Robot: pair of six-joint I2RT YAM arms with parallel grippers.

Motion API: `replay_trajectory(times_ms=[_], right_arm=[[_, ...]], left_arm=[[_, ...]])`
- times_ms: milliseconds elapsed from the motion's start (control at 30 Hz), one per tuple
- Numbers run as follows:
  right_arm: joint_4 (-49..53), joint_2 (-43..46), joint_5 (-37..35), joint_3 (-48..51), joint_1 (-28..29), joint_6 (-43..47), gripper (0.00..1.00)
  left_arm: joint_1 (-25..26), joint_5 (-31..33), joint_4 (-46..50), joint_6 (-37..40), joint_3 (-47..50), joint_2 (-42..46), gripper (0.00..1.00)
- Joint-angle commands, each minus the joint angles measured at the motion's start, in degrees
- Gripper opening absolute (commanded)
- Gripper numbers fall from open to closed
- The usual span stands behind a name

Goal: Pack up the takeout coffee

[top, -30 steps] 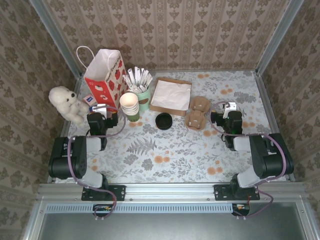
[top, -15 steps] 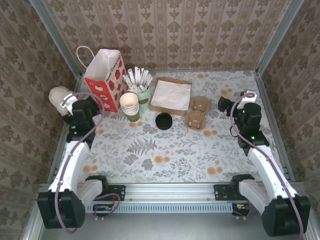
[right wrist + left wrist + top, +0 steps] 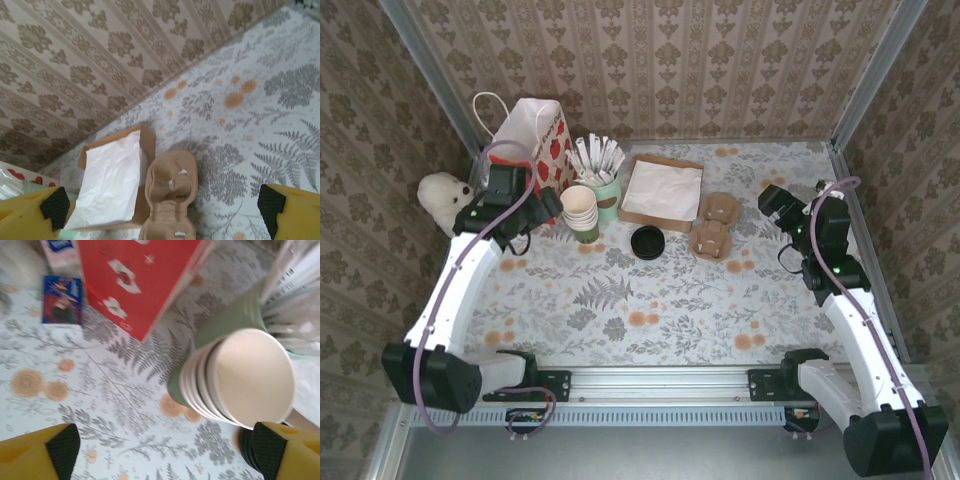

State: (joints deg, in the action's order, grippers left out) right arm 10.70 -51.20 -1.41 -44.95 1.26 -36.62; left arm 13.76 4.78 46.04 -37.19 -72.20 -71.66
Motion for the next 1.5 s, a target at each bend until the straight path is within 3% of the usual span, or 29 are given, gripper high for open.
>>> replay_trajectory(times_ms=[0, 333, 733, 1167, 1467], right_arm=[[3.5, -0.9, 3.1, -0.8, -0.1, -2.4, 1.0], [-2.9, 4.8, 0.7, 5.1, 0.0, -0.5, 1.0], [1.9, 9.6, -2.7, 5.6, -0.1, 2.2, 1.0], [4.0, 9.6, 3.6, 4.9, -0.1, 5.2, 1.0], [3.6, 8.2, 2.1, 3.8, -0.1, 5.0, 1.0]], left_arm=[[1.1, -5.6, 7.3, 3.8, -4.3, -4.6, 0.85], [2.2, -5.7, 9.0, 8.1, -13.1, -15.5, 0.5], [2.2, -4.3, 8.1, 9.3, -15.8, -21.3, 0.36], [2.2, -3.4, 9.9, 10.5, -18.1, -24.3, 0.2], [3.0, -3.2, 10.1, 10.0, -17.9, -24.0, 0.1]])
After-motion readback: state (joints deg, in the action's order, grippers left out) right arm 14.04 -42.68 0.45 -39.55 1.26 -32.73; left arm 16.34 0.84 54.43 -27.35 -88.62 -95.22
